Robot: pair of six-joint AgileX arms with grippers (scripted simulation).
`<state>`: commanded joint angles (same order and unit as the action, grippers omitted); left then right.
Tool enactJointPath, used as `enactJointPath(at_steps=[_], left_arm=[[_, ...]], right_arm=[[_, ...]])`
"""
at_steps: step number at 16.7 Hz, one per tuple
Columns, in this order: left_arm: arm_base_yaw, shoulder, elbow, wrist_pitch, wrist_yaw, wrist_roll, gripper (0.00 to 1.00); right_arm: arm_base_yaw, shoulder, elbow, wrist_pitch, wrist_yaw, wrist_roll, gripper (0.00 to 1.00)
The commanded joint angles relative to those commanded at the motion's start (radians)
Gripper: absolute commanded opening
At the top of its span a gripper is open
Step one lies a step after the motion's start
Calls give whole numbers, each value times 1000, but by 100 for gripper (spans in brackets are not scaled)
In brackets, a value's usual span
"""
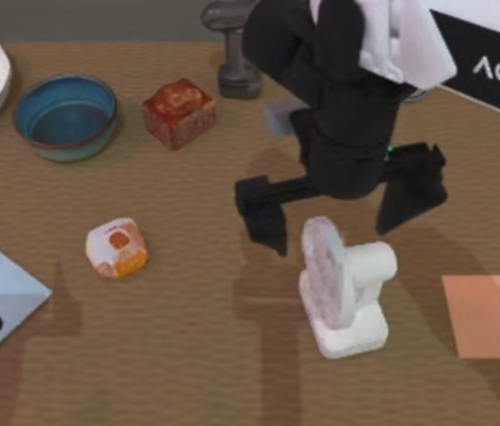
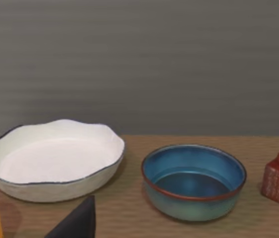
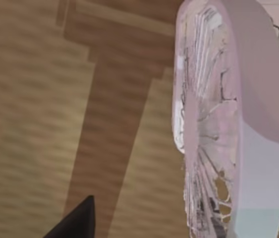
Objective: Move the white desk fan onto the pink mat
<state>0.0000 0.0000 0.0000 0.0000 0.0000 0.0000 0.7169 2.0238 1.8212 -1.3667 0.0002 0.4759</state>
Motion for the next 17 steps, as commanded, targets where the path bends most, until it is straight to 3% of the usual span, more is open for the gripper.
enactJointPath(at_steps=[4, 8, 17], left_arm=[[0, 0, 0, 0, 0, 0, 100], [0, 0, 0, 0, 0, 0, 100], [0, 0, 0, 0, 0, 0, 100]], right_arm=[[3, 1, -115, 116, 0, 3, 100], [4, 2, -126, 127, 0, 4, 100], [4, 2, -126, 127, 0, 4, 32]])
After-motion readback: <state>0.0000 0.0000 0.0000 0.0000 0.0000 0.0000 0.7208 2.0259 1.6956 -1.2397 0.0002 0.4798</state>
